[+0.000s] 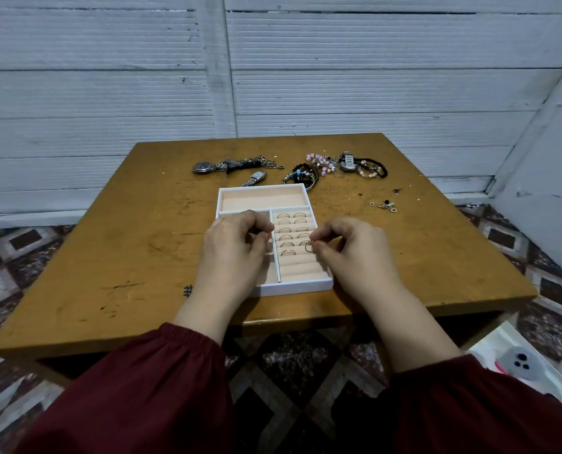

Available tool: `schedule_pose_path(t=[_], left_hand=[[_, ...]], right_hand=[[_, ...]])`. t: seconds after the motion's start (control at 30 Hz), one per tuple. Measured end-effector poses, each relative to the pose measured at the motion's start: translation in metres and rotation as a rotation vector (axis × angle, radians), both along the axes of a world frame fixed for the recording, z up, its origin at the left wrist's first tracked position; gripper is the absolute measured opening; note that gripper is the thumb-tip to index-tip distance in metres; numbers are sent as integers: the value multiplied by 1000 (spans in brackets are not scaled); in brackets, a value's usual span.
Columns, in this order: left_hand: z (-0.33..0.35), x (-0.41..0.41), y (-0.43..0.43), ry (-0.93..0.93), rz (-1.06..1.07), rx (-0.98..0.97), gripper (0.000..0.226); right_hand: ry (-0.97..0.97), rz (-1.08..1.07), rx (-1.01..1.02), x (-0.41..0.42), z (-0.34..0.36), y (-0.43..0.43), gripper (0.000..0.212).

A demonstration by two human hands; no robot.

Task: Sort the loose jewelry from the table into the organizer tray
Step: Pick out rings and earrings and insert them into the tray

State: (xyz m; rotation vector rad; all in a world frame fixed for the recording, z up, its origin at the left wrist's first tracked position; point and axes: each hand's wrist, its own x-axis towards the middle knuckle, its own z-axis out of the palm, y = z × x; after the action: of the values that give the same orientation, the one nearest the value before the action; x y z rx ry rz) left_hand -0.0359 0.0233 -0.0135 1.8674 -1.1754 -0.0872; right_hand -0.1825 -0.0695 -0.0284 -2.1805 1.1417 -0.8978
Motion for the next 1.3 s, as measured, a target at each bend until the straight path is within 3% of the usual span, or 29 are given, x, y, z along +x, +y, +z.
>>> schedule_pose_path(t=[0.27,0.57,1.03,1.3], left_hand=[[-1,0,0,-1,7,-1,17],[0,0,0,-15,18,-2,16],[1,3,2,-23,28,-17,19],[-1,4,1,-49,32,-32,19]], right_hand=[[202,4,-158,0,6,3,7],[271,52,-187,-1,7,5,14],[36,45,-31,-3,0,-4,2],[-6,13,41,1,-4,-7,7]])
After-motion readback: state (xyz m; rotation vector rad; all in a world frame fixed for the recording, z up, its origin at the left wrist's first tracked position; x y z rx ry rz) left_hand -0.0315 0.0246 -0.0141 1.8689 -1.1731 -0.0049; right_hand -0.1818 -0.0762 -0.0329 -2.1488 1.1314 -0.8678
